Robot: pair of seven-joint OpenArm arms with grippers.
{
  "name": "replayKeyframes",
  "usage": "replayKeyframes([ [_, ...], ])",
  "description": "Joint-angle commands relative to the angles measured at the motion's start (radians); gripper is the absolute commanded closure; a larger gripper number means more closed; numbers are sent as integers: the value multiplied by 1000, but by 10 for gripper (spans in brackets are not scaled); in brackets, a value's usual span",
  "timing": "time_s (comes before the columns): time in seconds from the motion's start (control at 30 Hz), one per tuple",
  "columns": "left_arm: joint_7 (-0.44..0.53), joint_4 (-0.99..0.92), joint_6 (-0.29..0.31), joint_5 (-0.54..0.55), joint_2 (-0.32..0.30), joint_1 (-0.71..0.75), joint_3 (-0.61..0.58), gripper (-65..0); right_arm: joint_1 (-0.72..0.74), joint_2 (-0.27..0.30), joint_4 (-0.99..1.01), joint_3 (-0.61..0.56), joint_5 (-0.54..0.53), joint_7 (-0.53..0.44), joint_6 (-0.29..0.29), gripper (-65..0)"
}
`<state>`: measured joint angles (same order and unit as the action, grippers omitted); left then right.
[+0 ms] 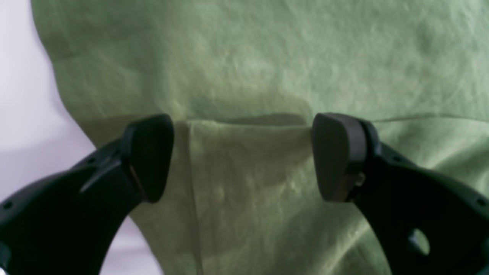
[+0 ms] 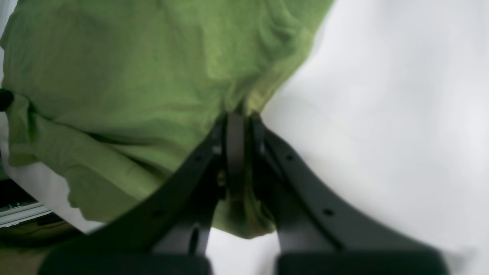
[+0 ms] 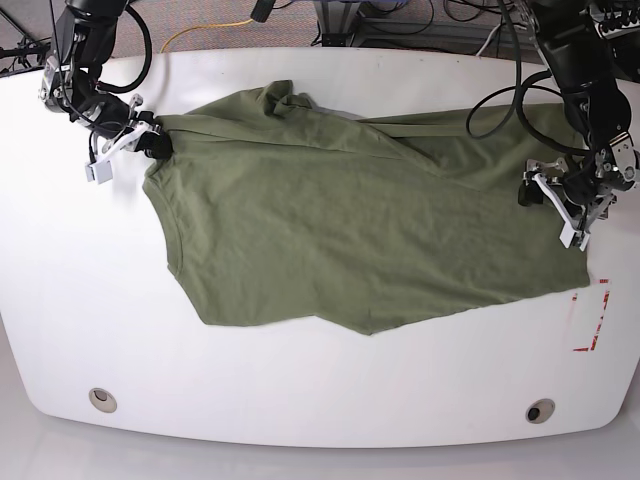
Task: Fold the T-shirt properly
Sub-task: 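Regrasp the shirt edge with the left gripper, holding with the right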
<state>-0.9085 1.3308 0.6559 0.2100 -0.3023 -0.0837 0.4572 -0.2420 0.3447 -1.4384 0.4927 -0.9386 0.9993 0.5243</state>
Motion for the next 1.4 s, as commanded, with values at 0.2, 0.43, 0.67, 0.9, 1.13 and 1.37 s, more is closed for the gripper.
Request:
replayKeyframes([
  [0.2, 13, 20, 5, 12, -18, -8, 1, -453, 10, 21, -23, 11, -15, -13, 4, 0],
  [0.43, 13, 14, 2, 10, -19, 12, 1, -128, 10, 21, -23, 11, -15, -13, 4, 0],
  [0.67, 13, 25, 3, -53, -15, 14, 1, 0, 10, 21, -19, 11, -15, -13, 4, 0],
  [0.9, 10, 151, 5, -54, -18, 61, 4, -81, 10, 21, -19, 8, -15, -13, 4, 0],
  [1.13, 10, 232, 5, -54, -16, 117, 4, -179, 10, 21, -19, 8, -15, -13, 4, 0],
  [1.37, 10, 229, 5, -59, -13, 120, 4, 0, 10, 20, -17, 7, -15, -15, 4, 0],
])
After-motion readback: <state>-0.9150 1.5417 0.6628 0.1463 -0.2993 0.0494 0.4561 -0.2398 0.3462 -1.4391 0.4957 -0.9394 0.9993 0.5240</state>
